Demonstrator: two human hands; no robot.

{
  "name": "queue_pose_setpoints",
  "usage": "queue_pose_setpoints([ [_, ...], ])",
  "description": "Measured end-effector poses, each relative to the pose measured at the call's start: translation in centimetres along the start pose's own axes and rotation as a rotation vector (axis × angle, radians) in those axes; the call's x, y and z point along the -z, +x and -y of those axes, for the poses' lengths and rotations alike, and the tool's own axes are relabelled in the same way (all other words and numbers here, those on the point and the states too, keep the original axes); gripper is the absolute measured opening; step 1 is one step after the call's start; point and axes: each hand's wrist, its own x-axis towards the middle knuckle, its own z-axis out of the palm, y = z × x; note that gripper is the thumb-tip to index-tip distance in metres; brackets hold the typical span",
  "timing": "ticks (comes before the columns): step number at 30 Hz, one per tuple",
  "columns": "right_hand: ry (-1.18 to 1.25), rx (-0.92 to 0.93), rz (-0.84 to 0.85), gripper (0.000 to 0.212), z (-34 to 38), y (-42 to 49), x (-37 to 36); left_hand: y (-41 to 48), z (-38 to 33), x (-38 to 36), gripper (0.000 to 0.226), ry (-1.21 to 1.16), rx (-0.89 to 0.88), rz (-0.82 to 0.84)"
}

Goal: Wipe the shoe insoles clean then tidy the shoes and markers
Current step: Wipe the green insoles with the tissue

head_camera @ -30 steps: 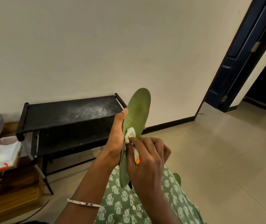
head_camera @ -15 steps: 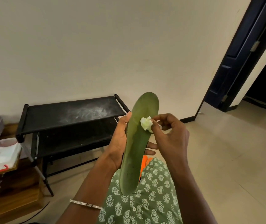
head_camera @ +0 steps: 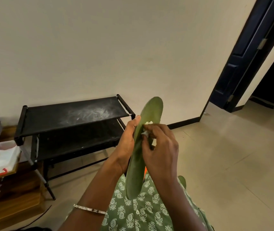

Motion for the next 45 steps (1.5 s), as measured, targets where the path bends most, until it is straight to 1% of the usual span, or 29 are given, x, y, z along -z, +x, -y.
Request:
queue_pose_setpoints([
  [2, -0.015, -0.009, -0.024, 0.024, -0.2, 0.5, 0.1, 0.2, 0.2, -0.1, 0.056, -0.011, 0.010, 0.015],
  [7, -0.047, -0.058, -0.109, 0.017, -0.4, 1.6, 0.9, 0.5, 0.1, -0.6, 0.046, -0.043, -0.001, 0.034],
  [8, -0.019, -0.071, -0.115, 0.017, -0.4, 1.6, 1.0, 0.5, 0.1, -0.6, 0.047, -0.052, 0.001, 0.050],
  [11, 0.115, -0.087, -0.097, 0.015, 0.4, 1.1, 1.3, 0.5, 0.5, -0.4, 0.062, -0.054, 0.009, 0.082],
  [14, 0.220, -0.041, -0.046, 0.015, 1.6, -0.2, 1.3, 0.3, 0.1, -0.1, 0.061, -0.057, 0.018, 0.071],
  [16, 0.183, 0.020, -0.064, 0.015, 1.6, -0.6, 1.2, 0.0, -0.3, 0.0, 0.059, -0.055, 0.015, 0.065],
  [18, 0.111, 0.039, -0.112, 0.014, 0.9, 0.1, 1.1, -0.2, -0.4, -0.3, 0.057, -0.058, 0.015, 0.074],
  [20, 0.052, 0.021, -0.174, 0.016, 0.2, 1.2, 1.2, 0.1, -0.2, -0.5, 0.061, -0.058, 0.016, 0.104],
  [22, 0.058, -0.021, -0.203, 0.015, 0.1, 2.0, 1.5, 0.3, 0.1, -0.8, 0.068, -0.096, 0.014, 0.118],
  [24, 0.092, -0.023, -0.178, 0.014, 0.6, 1.9, 1.5, 0.3, 0.1, -0.5, 0.064, -0.117, 0.020, 0.113],
  [26, 0.161, -0.018, -0.108, 0.013, 1.3, 0.8, 1.4, -0.2, -0.5, -0.3, 0.060, -0.083, 0.022, 0.084],
  [29, 0.203, 0.047, -0.028, 0.015, 2.1, -1.4, 1.0, -0.2, -0.8, 0.4, 0.075, -0.041, 0.042, 0.027],
  [31, 0.181, 0.076, -0.033, 0.018, 1.9, -1.5, 0.9, -0.2, -0.9, 0.3, 0.075, -0.035, 0.048, 0.029],
  [33, 0.135, 0.074, -0.066, 0.016, 1.3, -0.5, 0.9, -0.2, -0.5, 0.4, 0.066, -0.036, 0.035, 0.038],
  [35, 0.078, 0.067, -0.133, 0.014, 0.9, 1.0, 1.2, 0.0, -0.2, 0.2, 0.059, -0.045, 0.041, 0.072],
  [38, 0.074, 0.031, -0.202, 0.014, 0.6, 2.6, 1.6, 0.2, 0.3, -0.2, 0.060, -0.062, 0.043, 0.087],
  [41, 0.106, 0.019, -0.170, 0.015, 1.2, 1.7, 1.6, -0.1, 0.1, 0.0, 0.057, -0.063, 0.053, 0.069],
  [43, 0.148, 0.014, -0.111, 0.017, 1.9, 0.0, 1.3, -0.2, -0.2, 0.2, 0.064, -0.033, 0.048, 0.040],
  [45, 0.151, 0.044, -0.083, 0.020, 2.3, -1.6, 1.2, -0.3, -0.5, 0.2, 0.077, -0.031, 0.044, 0.022],
])
